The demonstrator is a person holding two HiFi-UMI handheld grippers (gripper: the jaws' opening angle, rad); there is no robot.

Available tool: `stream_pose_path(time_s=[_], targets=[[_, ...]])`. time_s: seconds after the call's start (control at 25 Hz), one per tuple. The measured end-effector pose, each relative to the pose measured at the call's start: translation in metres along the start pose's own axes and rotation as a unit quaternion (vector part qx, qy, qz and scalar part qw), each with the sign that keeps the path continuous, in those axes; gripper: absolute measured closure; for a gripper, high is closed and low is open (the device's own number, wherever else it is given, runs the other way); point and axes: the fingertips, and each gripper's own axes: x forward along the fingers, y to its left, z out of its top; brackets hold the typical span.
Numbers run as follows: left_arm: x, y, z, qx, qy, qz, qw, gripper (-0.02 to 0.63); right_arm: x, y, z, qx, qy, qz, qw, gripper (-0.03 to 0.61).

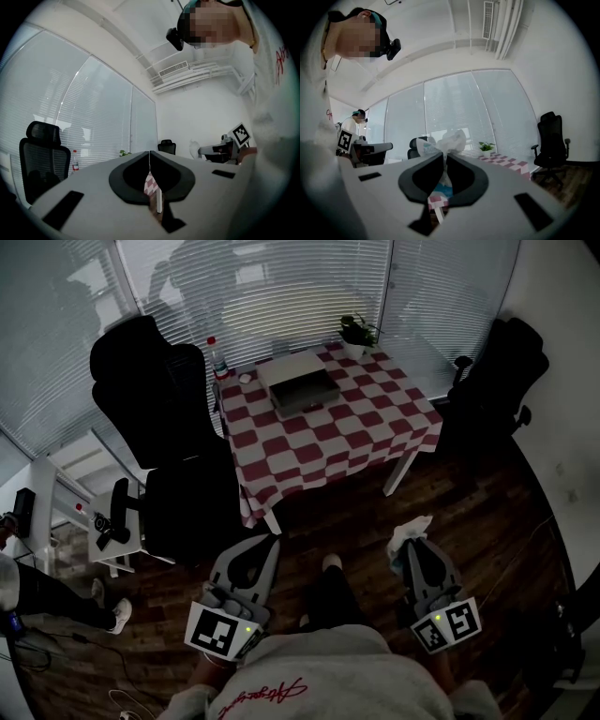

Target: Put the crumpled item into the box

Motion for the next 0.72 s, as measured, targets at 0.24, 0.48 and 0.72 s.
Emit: stream_pose_path(time_s=[0.24,0.48,0.72], targets=[[0.009,0.010,-0.001,0.008,-0.004,0.010,0.9999,0.595,0.017,-0.008,-0.001,0.008,-0.004,0.007,1.000,0.546],[0.026,0.031,0.003,0.010,-0.004,0.027,0.9996,0.595,0.048,-0.017,-0.002,0.013,-0.008,0.021,1.000,0.546],[0.052,0.060,0.004,0.022,-0.013,0.043,0.9987,0.595,0.088,-0.035,0.003,0.014,-0.012,0.029,0.999,0.546]])
